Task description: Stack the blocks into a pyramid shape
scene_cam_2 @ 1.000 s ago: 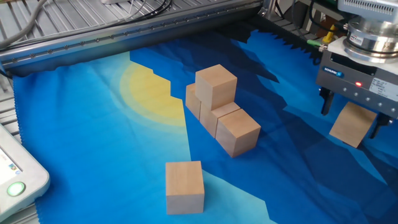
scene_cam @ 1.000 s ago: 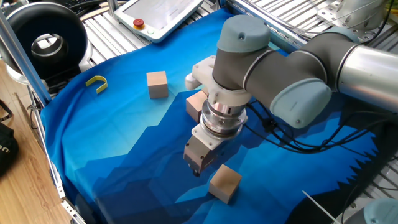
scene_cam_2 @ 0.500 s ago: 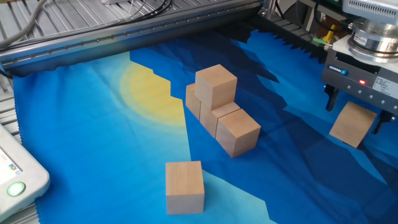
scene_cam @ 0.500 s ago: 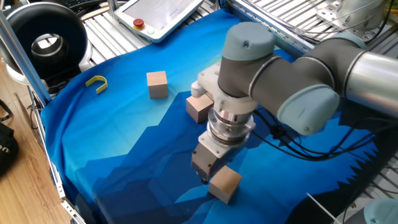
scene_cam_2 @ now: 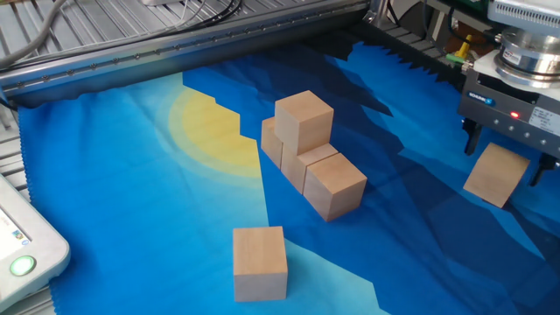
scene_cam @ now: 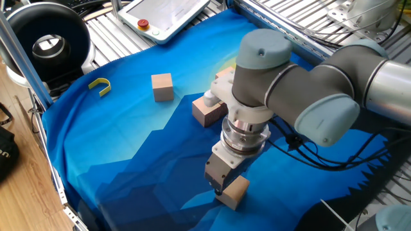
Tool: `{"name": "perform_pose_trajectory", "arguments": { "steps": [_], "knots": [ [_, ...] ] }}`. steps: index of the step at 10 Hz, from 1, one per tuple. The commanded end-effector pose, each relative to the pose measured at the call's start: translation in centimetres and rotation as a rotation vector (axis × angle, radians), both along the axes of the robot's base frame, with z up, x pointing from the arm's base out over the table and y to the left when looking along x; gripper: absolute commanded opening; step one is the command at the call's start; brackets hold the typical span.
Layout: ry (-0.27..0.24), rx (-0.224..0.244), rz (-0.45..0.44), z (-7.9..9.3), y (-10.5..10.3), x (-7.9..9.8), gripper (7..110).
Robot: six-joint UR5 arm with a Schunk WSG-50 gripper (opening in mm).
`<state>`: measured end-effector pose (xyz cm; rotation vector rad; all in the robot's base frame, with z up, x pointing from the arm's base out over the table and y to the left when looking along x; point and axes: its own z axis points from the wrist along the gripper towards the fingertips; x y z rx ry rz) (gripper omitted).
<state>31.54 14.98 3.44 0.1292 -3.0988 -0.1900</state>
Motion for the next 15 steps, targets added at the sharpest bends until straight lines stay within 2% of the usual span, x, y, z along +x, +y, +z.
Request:
{"name": "perform_pose_trajectory", "arguments": {
  "steps": [1,2,3,5,9,12,15],
  "knots": [
    [0.028,0.019,0.026,-0.2,0.8,-1.1,88],
    [0.038,-0.002,0.031,-0.4,0.2,-1.5,88],
    [0.062,-0.014,0.044,-0.5,-0.1,-2.1,66],
    [0.065,-0.02,0.049,-0.7,-0.3,-2.1,66],
    [0.011,0.006,0.03,-0.7,0.3,-0.4,66],
    [-0.011,0.004,0.021,-1.3,0.3,0.6,66],
    [-0.002,-0.009,0.008,-1.3,0.4,0.4,66]
  ]
}}
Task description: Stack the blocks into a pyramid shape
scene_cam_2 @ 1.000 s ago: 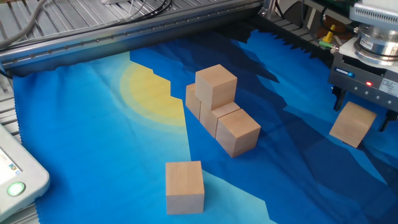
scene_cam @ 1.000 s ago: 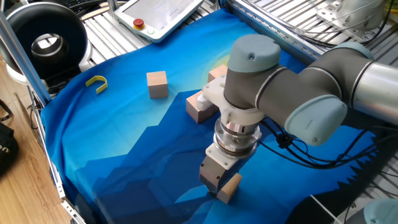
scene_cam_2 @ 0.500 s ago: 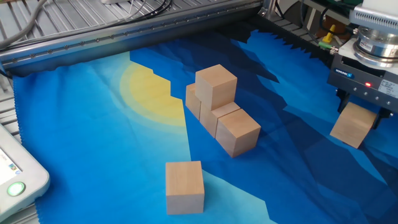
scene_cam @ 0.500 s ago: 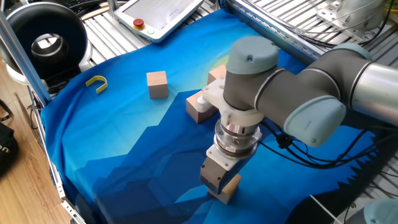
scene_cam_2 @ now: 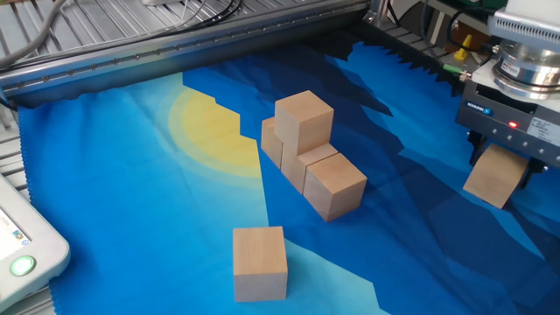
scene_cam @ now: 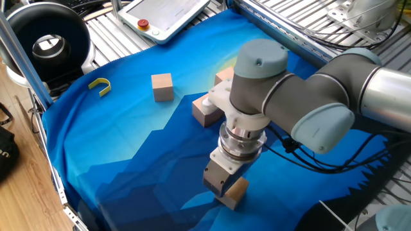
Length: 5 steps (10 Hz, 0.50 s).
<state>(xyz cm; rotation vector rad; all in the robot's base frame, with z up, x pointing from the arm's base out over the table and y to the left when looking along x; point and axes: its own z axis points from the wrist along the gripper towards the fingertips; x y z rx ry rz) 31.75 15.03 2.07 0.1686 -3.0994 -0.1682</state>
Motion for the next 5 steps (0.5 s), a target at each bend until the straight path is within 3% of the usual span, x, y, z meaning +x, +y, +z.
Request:
{"name": "perform_pose_trajectory", "arguments": {
  "steps": [1,2,3,5],
  "knots": [
    [0.011,-0.005,-0.025,0.16,0.35,-0.05,66],
    [0.018,-0.006,-0.036,0.3,0.52,-0.13,66],
    [0.025,-0.013,-0.047,0.37,0.52,-0.26,44],
    [0.047,-0.026,-0.053,0.36,0.23,-0.78,44]
  ]
}}
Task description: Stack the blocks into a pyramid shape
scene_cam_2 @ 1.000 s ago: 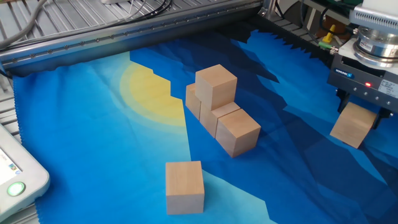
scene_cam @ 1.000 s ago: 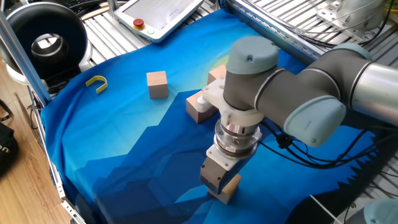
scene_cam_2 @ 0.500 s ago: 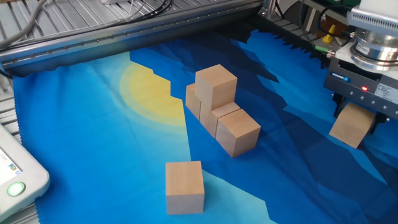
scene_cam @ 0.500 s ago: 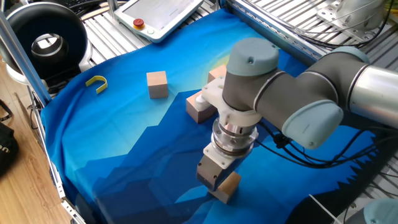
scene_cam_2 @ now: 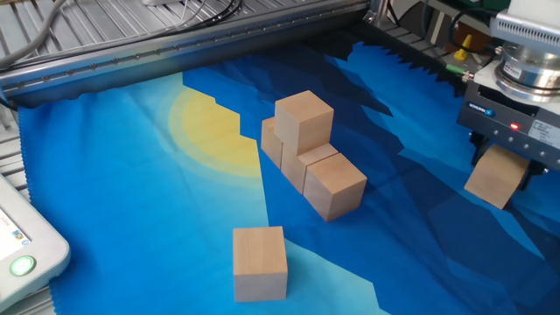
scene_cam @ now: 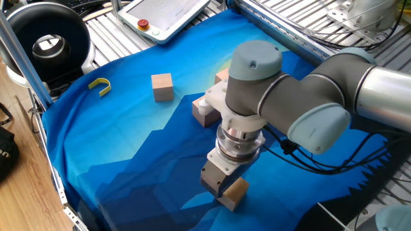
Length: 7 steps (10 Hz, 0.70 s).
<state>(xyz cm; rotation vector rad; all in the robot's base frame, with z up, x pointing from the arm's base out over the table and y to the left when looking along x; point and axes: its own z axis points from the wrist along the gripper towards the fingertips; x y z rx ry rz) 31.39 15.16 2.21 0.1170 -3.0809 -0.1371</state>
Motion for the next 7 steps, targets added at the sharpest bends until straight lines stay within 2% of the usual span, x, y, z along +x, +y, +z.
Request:
{"name": "perform_pose_trajectory", "arguments": {
  "steps": [1,2,3,4,5,7],
  "knots": [
    [0.037,-0.013,-0.029,0.2,-0.1,-0.7,44],
    [0.042,-0.011,-0.038,0.3,0.0,-0.7,44],
    [0.048,-0.012,-0.053,0.6,0.0,-0.6,22],
    [0.06,-0.021,-0.079,1.2,0.0,-0.6,22],
    [0.074,-0.027,-0.108,2.3,0.0,-0.2,7],
    [0.074,-0.008,-0.113,4.7,-0.3,1.4,7]
  ]
}}
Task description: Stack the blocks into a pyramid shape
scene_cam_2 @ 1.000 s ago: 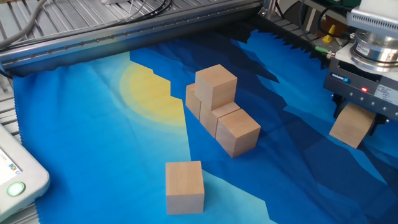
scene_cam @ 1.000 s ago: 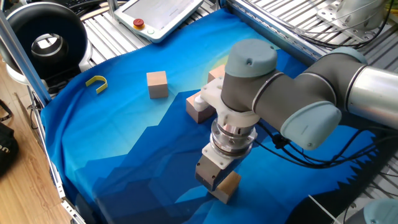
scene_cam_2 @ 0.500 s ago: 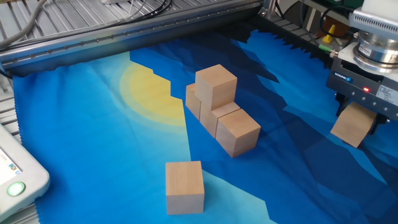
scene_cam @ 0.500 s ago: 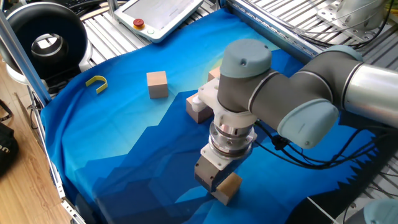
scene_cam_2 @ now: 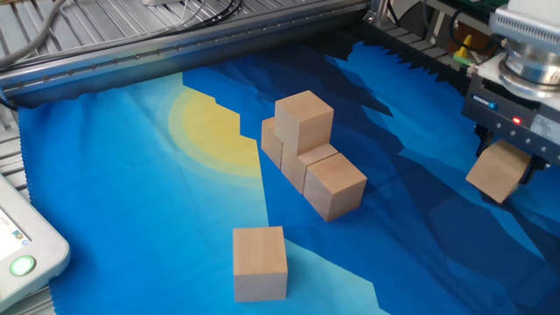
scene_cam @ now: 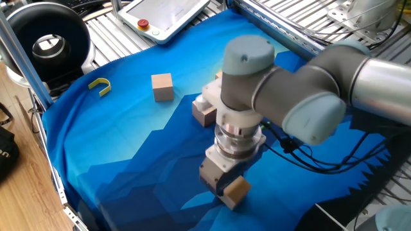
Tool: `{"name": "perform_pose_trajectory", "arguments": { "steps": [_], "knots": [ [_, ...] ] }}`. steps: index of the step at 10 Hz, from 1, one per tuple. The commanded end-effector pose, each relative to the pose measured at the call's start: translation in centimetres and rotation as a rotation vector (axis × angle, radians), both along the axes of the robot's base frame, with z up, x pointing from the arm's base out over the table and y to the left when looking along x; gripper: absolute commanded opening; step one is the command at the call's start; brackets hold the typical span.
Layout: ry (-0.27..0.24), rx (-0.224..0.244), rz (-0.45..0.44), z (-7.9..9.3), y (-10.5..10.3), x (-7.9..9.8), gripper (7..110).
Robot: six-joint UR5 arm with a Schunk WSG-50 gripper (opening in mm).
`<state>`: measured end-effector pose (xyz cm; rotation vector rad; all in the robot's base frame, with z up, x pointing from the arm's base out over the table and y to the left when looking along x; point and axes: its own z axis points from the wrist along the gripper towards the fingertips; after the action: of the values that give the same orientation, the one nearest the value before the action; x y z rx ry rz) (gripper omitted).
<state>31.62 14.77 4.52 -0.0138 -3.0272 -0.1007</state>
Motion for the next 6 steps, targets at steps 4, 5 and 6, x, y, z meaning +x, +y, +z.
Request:
{"name": "perform_pose_trajectory", "arguments": {
  "steps": [4,5,6],
  "knots": [
    [-0.051,0.067,-0.027,7.6,-4.8,7.4,7],
    [-0.076,0.058,-0.012,8.6,-7.0,9.1,7],
    [-0.081,0.064,-0.004,8.8,-8.3,10.5,7]
  ]
}}
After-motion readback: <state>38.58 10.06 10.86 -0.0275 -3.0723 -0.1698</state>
